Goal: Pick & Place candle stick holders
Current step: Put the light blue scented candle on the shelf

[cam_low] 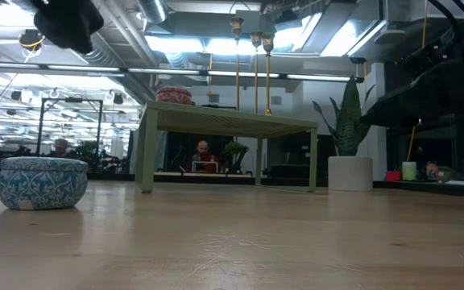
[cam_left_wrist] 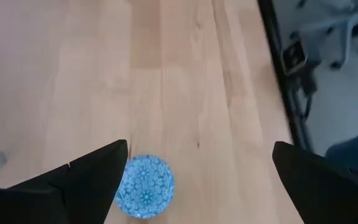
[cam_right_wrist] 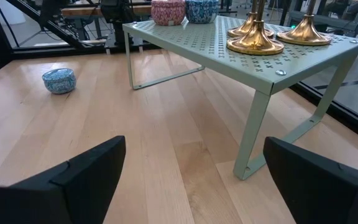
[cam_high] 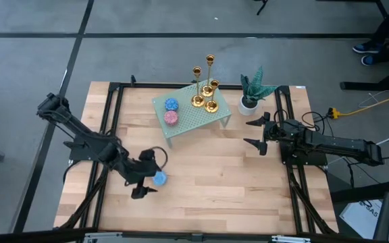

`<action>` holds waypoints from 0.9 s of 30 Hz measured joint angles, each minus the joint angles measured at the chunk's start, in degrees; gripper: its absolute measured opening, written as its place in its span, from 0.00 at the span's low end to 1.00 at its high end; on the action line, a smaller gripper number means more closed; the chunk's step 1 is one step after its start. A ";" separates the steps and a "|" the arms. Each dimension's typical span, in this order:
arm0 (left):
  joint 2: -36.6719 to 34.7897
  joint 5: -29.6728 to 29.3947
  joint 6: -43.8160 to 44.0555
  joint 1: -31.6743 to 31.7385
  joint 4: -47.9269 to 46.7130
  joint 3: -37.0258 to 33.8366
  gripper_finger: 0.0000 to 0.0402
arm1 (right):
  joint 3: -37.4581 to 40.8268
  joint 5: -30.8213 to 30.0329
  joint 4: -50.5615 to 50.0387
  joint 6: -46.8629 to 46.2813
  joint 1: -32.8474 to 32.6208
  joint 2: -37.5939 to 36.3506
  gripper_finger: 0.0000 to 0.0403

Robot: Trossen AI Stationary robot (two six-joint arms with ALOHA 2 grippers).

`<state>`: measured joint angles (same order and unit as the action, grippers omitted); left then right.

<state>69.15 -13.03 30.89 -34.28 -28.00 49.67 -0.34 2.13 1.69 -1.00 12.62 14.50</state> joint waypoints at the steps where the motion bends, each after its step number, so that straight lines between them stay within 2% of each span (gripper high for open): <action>1: 0.98 0.01 -0.72 -0.19 0.02 0.00 1.00 | 0.00 0.00 0.00 0.01 0.00 -0.01 0.96; 7: 8.53 -0.08 -5.07 -0.68 -0.19 0.00 1.00 | 0.00 -0.01 0.00 -0.01 0.00 0.00 0.96; 14: 15.81 -3.36 -5.59 0.55 -0.66 0.00 1.00 | 0.00 -0.01 0.00 0.01 0.00 -0.01 0.96; 27: 20.17 -2.24 -5.26 2.56 -4.02 -0.01 1.00 | 0.00 -0.02 0.00 -0.01 0.00 0.00 0.96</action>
<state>89.33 -15.27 25.63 -31.72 -32.02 49.66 -0.34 2.11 1.69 -1.02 12.62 14.50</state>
